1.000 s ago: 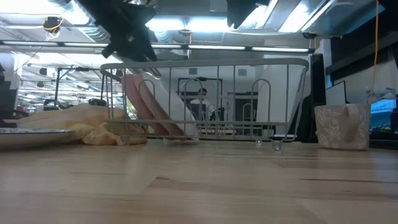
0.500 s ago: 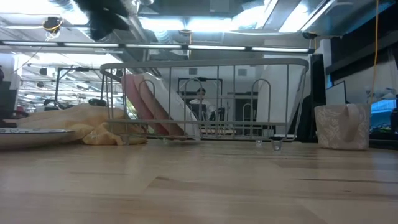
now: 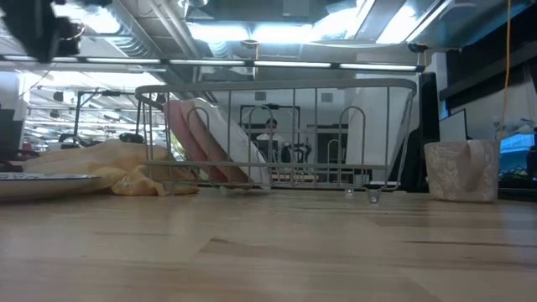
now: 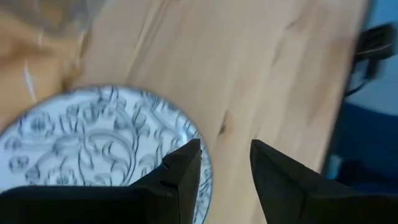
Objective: Sort dishes
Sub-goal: Put the white patterned plate in the dish rack
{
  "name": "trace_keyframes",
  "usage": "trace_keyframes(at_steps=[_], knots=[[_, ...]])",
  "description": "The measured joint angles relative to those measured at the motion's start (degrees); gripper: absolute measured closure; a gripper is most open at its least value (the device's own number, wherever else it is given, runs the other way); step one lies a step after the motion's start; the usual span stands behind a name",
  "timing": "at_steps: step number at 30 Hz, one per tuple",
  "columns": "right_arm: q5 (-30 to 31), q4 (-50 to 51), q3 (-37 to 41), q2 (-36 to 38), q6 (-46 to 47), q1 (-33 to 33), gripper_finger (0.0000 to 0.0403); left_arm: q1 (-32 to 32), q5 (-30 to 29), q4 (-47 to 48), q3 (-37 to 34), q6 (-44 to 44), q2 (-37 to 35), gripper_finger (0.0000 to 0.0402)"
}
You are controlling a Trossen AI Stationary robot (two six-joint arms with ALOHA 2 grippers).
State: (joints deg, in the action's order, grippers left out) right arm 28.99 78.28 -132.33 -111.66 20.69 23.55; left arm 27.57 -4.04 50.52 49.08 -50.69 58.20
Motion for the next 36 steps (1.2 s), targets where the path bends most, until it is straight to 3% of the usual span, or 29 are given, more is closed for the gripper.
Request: trace_keyframes(at_steps=[8, 19, 36], knots=[[-1.8, -2.3, 0.0, -6.0, 0.0, 1.3, 0.0275, 6.4, -0.4, 1.1, 0.0, -7.9, 14.4, 0.0271], [-12.1, -5.4, 0.0, -14.1, 3.0, 1.3, 0.0275, 10.0, 0.3, -2.3, -0.1, -9.4, 30.0, 0.0271], [-12.1, -5.4, 0.0, -16.2, 3.0, 1.3, 0.0275, 11.5, 0.5, -3.1, 0.0, -9.7, 31.3, 0.0271]])
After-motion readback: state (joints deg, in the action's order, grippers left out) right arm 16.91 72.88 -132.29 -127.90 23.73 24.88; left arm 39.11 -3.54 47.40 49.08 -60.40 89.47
